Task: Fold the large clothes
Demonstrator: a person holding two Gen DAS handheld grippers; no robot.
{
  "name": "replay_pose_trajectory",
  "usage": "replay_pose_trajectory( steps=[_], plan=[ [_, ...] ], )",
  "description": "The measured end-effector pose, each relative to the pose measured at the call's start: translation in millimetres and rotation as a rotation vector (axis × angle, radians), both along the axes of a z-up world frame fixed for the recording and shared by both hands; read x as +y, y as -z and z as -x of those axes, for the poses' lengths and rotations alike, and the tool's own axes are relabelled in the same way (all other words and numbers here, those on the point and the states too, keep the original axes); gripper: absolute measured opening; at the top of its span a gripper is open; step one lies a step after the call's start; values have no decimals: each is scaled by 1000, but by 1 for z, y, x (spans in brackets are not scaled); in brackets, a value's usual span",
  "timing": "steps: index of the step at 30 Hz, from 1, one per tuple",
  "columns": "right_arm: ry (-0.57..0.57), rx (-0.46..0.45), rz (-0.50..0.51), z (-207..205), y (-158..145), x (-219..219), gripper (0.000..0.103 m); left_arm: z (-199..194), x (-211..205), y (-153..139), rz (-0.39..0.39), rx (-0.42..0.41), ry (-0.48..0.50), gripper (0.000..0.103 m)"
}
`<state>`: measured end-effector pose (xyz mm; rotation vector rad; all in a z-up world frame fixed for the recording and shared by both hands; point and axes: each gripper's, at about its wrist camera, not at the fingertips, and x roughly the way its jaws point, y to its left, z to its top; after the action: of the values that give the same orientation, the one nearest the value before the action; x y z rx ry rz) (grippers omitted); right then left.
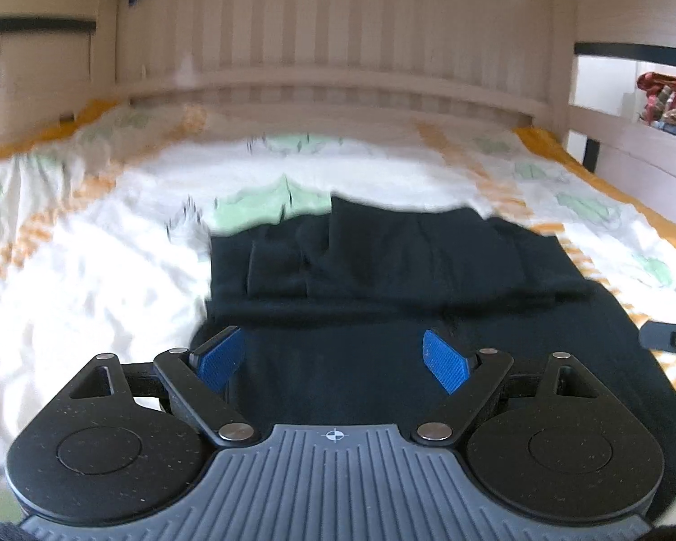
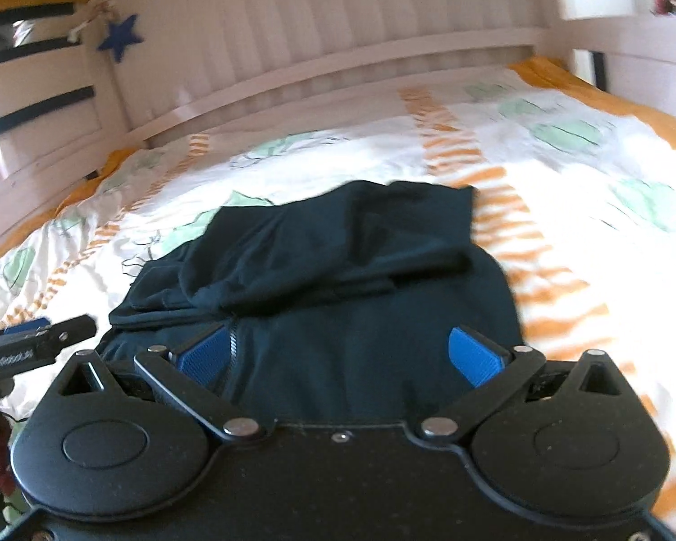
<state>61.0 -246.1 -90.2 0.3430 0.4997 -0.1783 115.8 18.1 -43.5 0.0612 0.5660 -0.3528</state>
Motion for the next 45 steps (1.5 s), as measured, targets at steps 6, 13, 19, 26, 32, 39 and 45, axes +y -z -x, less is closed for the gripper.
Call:
replay_pose_trajectory(
  steps=[6,13,19,26,32,39,45],
  plan=[
    [76,68,-54,31,9,-13,103,15,21,13,-4,115,-35,86],
    [121,196,-171,48,30,-28,103,24,44,25,-19,206,-85,86],
    [156,238,-293,59,43,-47,103,28,59,27,-18,276,-143,86],
    [87,270,-337,58,44,-48,103,31,80,27,22,347,-187,86],
    [35,283,-382,59,47,-49,103,20,79,41,-11,417,-172,86],
    [13,290,-349,57,51,-43,103,12,77,52,18,438,-141,91],
    [12,278,-345,57,52,-43,103,10,76,55,48,437,-117,96]
  ],
)
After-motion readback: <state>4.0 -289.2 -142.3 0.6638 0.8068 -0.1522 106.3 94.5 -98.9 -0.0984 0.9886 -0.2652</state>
